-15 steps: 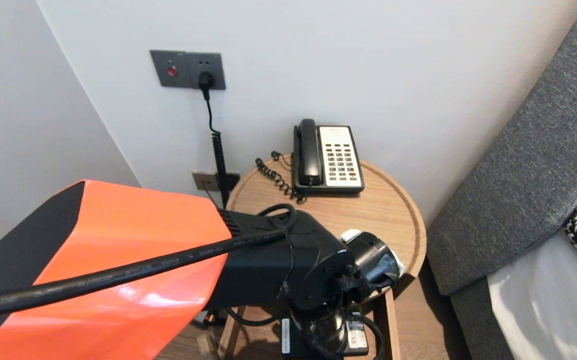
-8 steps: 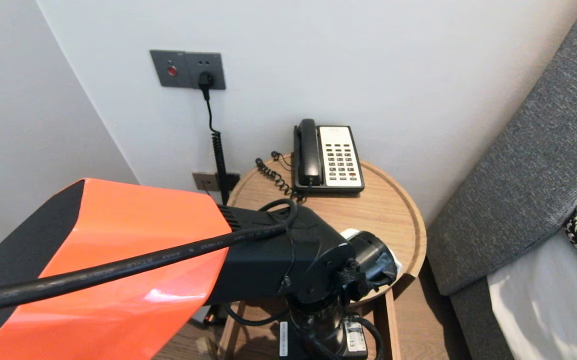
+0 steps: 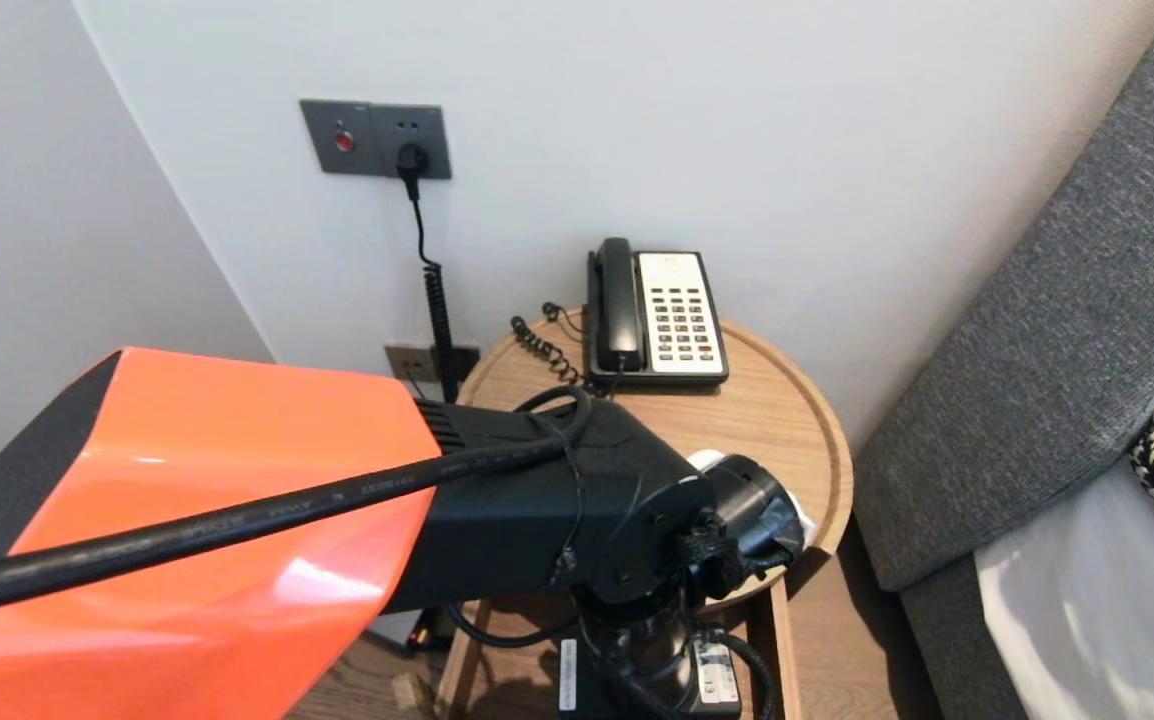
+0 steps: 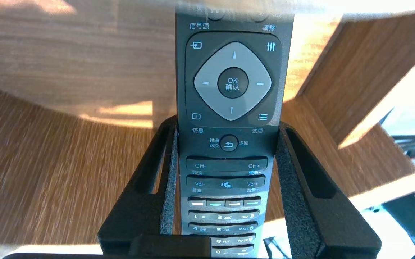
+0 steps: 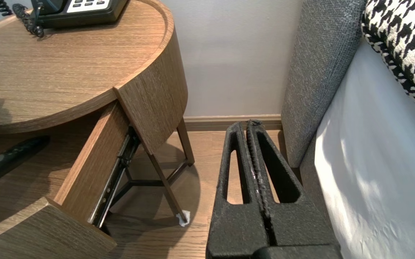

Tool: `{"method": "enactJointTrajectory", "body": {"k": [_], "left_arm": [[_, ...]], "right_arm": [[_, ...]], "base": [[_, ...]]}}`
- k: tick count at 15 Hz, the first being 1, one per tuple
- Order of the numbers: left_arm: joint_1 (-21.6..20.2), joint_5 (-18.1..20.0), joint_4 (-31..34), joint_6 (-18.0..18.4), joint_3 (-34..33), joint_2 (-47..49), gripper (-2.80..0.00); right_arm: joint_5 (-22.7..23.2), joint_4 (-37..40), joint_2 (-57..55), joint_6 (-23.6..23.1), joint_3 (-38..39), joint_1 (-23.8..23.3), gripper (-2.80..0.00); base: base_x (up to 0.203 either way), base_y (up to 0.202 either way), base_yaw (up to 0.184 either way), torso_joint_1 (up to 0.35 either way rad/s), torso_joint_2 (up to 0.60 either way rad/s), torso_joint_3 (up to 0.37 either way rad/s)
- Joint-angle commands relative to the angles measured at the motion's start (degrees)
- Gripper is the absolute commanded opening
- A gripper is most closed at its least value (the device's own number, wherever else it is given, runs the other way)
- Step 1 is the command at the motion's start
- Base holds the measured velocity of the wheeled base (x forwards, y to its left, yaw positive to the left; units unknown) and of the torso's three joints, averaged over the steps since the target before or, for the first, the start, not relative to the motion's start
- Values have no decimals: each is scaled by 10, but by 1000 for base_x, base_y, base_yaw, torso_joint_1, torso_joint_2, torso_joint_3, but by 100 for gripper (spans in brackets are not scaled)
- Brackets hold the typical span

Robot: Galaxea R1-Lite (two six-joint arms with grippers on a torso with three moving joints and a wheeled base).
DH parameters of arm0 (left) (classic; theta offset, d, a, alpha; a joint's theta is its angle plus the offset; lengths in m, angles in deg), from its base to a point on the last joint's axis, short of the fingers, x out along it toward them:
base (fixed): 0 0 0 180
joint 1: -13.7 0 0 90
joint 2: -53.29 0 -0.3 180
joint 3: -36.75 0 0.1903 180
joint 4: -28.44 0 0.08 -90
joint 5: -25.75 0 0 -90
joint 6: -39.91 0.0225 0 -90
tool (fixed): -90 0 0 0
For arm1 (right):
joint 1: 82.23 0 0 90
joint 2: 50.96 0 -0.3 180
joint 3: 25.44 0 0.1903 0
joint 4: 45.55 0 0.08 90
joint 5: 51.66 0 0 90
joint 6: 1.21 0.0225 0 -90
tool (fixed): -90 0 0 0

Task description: Take the remote control out of the drawer one by one and place them on the table

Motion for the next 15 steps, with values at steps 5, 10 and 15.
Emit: {"method": "enactJointTrajectory", "body": {"k": [5,10,15], "left_arm": [[10,4,25,-3,0,-33,-280],[14,7,58,-3,-13,-66,-280],[20,51,90,-2,-14,-92,-280]], "right_arm": [[-1,0,0,0,15,0,-280],[0,0,0,0,15,0,-280],[0,0,0,0,15,0,-280]], "base": [[0,0,0,0,0,0],[0,0,0,0,0,0],[0,0,0,0,0,0]]}}
